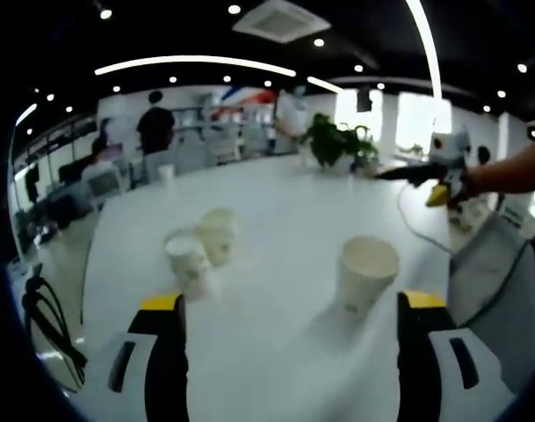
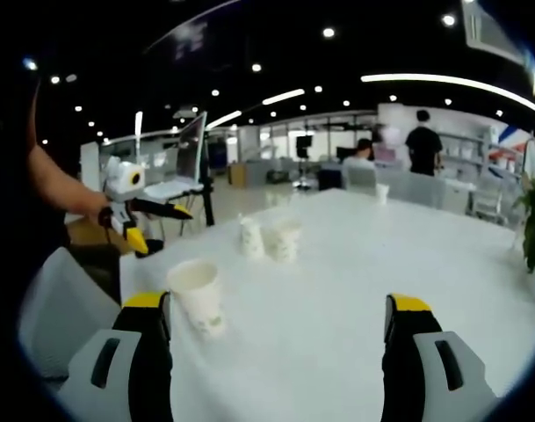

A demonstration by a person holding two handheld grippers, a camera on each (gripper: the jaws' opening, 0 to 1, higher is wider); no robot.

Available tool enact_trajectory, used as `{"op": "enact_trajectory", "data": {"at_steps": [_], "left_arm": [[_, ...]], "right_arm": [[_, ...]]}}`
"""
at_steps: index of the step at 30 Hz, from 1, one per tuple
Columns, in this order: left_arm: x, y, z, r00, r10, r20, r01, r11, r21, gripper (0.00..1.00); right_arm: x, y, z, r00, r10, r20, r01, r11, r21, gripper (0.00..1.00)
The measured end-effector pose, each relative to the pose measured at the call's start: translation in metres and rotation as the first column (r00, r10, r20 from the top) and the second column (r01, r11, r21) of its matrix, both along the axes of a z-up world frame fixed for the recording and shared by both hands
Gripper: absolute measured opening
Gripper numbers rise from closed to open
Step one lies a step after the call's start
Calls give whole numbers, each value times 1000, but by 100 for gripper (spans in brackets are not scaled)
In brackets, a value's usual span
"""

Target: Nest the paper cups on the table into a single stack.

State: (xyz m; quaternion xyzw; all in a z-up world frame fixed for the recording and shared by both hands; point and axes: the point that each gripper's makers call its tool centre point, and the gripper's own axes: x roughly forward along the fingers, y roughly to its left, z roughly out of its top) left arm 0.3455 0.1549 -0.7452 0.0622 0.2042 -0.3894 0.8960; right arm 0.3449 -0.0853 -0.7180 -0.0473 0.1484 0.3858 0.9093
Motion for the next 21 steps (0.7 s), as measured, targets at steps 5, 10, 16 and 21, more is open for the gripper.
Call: {"op": "enact_trajectory", "data": {"at_steps": [5,10,16,21], "left_arm": [[2,1,-4,1000,6,-9,-7,1000,-3,98],[10,3,-5,1000,21,-1,-21,1000,-9,97],[20,10,-16,999,49,-16,-49,999,8,97],[26,12,-26,998,50,-30,-49,998,26,91]], "right_arm": [[0,-2,-1,1000,-8,-5,8,1000,2,100],[-2,-5,-3,1000,-21,-12,21,1000,5,100],[-4,-7,-6,999,-29,-18,30,1000,5,100],[-6,-8,-9,999,-41,-23,41,999,10,100]]}}
